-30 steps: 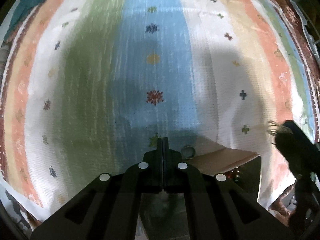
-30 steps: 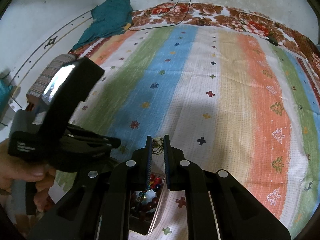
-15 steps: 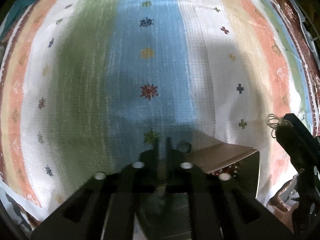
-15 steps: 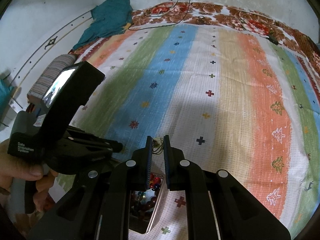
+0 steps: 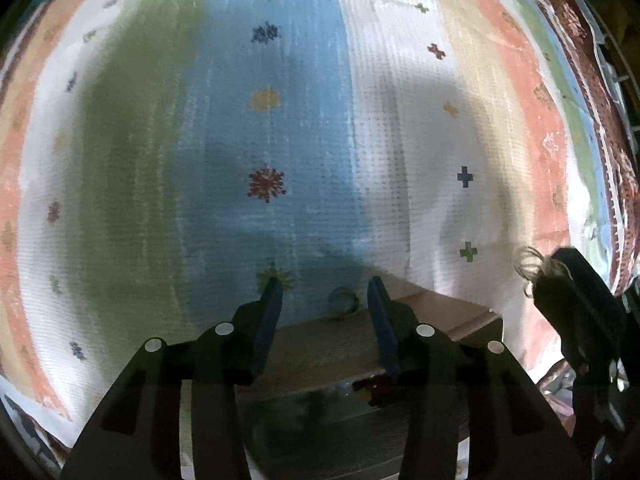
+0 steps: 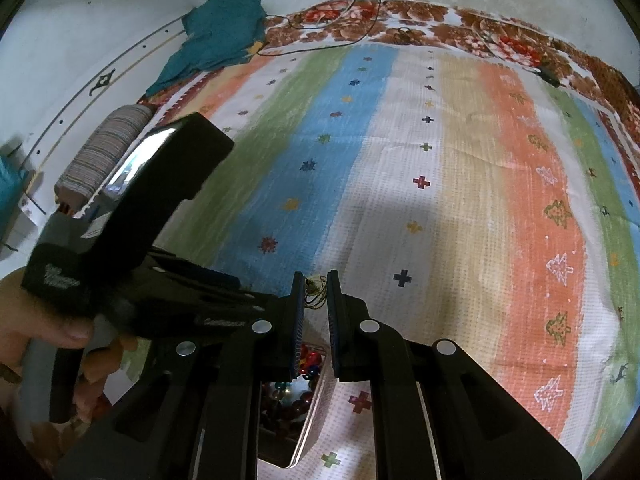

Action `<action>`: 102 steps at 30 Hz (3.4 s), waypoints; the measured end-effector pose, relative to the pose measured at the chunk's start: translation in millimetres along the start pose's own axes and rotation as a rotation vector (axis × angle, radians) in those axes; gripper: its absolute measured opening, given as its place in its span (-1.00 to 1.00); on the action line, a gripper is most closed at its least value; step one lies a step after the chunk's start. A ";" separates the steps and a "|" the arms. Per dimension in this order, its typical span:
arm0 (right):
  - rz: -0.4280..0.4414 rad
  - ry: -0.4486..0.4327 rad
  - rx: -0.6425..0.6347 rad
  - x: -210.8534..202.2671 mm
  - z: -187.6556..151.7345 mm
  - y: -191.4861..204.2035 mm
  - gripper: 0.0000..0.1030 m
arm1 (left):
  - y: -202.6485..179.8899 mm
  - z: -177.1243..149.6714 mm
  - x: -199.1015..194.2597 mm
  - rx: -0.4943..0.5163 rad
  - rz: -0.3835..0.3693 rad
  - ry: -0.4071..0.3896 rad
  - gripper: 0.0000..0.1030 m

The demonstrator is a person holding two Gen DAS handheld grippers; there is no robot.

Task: Organize jewelry

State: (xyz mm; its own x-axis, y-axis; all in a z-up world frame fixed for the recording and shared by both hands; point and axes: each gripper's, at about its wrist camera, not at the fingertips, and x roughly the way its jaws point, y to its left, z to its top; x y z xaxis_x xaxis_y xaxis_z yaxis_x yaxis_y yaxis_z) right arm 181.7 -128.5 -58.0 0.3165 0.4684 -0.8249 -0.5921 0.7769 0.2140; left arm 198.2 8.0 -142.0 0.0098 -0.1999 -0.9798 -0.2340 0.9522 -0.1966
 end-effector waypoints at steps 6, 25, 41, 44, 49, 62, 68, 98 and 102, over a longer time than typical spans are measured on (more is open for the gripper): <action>0.003 0.000 0.014 0.2 1.3 -6.8 -0.76 | 5.2 3.4 16.5 -0.065 -0.098 0.095 0.02; 0.034 0.004 0.043 2.5 6.5 -25.2 -0.76 | -15.4 13.0 55.8 -0.145 0.018 0.167 -0.15; 0.048 -0.016 0.062 -3.6 9.2 -32.3 -0.77 | -17.7 20.5 58.4 -0.151 0.096 0.187 -0.66; 0.048 -0.010 0.063 -1.7 8.9 -33.0 -0.77 | -16.1 20.7 55.6 -0.155 0.084 0.186 -0.66; 0.045 -0.003 0.060 1.4 8.4 -32.2 -0.77 | -5.5 19.1 42.7 -0.148 0.079 0.172 -0.66; 0.037 0.003 0.038 5.2 9.4 -25.9 -0.76 | 16.3 10.0 -2.1 -0.114 0.055 0.048 -0.66; 0.026 0.003 0.016 5.1 8.1 -18.2 -0.76 | 28.4 -11.7 -19.2 -0.102 0.039 -0.035 -0.65; 0.002 0.000 -0.012 1.4 -6.0 1.6 -0.77 | 7.7 -86.9 -77.9 0.064 0.125 -0.426 -0.65; 0.000 -0.019 -0.003 -7.5 -13.6 8.3 -0.77 | 4.2 -102.5 -84.9 0.108 0.123 -0.494 -0.65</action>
State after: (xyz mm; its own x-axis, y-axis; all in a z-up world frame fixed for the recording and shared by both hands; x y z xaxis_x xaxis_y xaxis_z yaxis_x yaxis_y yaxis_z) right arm 164.3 -131.4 -57.1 0.3304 0.4759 -0.8151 -0.5943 0.7758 0.2121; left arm 96.8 5.3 -55.8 0.4524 0.0236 -0.8915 -0.1613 0.9853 -0.0558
